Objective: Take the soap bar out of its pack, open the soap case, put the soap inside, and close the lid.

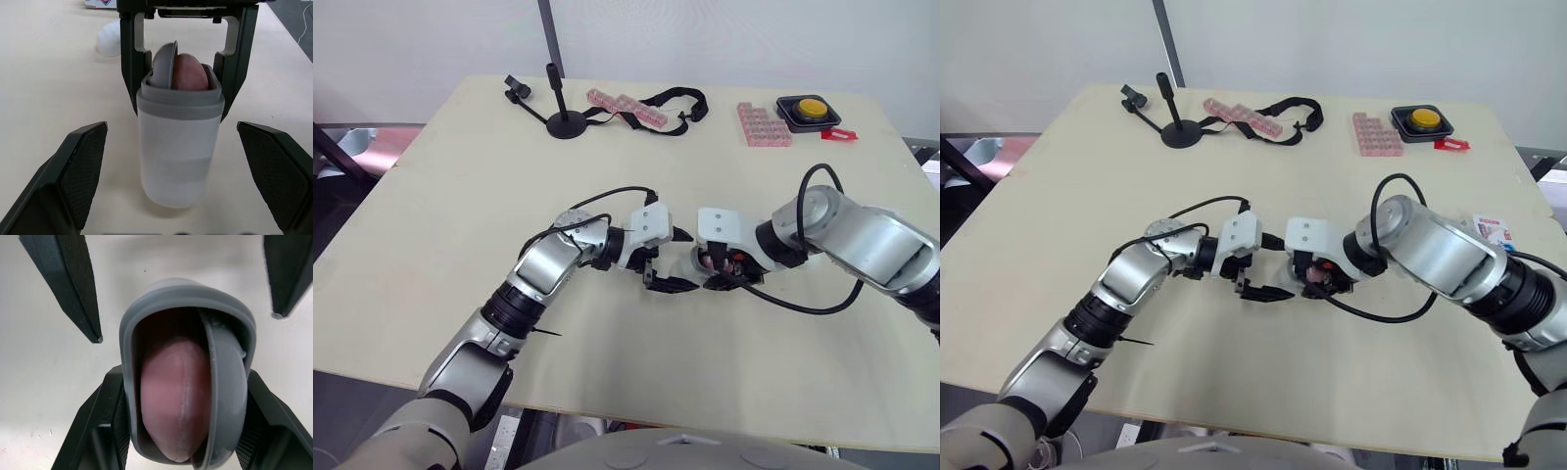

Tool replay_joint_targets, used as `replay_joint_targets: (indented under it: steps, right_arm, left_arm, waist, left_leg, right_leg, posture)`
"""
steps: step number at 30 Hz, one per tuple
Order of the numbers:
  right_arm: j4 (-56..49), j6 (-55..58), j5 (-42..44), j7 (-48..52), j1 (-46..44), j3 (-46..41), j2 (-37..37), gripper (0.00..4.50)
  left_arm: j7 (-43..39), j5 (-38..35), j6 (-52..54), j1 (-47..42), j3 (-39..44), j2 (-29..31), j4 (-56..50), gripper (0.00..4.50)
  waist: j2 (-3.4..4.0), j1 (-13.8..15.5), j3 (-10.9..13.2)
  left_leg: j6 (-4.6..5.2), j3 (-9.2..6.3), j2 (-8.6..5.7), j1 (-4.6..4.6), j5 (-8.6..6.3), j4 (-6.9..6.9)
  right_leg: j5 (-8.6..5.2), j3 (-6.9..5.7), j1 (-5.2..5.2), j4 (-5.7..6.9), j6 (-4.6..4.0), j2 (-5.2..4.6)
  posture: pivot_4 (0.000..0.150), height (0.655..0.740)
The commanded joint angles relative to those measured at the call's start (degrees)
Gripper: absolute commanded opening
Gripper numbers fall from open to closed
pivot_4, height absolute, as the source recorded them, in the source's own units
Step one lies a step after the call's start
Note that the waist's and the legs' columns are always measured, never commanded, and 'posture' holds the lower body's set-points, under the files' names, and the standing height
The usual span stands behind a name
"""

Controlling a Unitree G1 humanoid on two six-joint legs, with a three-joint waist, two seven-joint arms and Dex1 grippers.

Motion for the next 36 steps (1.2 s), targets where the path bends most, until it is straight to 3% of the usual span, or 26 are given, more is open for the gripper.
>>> replay_joint_targets:
  steps: [1,36]
  right_arm:
    - [-1.3,-0.9,-2.3,1.0,-0.7,-0.6,-0.3,2.07]
    - [-2.0,-0.6,-5.3,2.6,1.0,-1.7,0.9,2.07]
  left_arm:
    - [0.0,0.6,-1.1,-0.9,-0.1,-0.5,0.0,4.50]
    - [-0.3,3.4,-5.2,-1.9,0.1,-4.0,3.9,4.50]
  waist:
    - [0.00,0.0,0.0]
    - [0.00,-0.1,0.0]
  left_leg:
    - [0.00,0.00,0.00,0.00,0.00,0.02]
    - [0.03,0.02,0.01,0.03,0.01,0.16]
  right_leg:
    - [0.00,0.01,0.00,0.03,0.00,-0.01]
    - [-0.01,0.10,-0.04,0.31,-0.02,-0.24]
  posture:
    - [0.150,0.7395]
    - [0.150,0.7395]
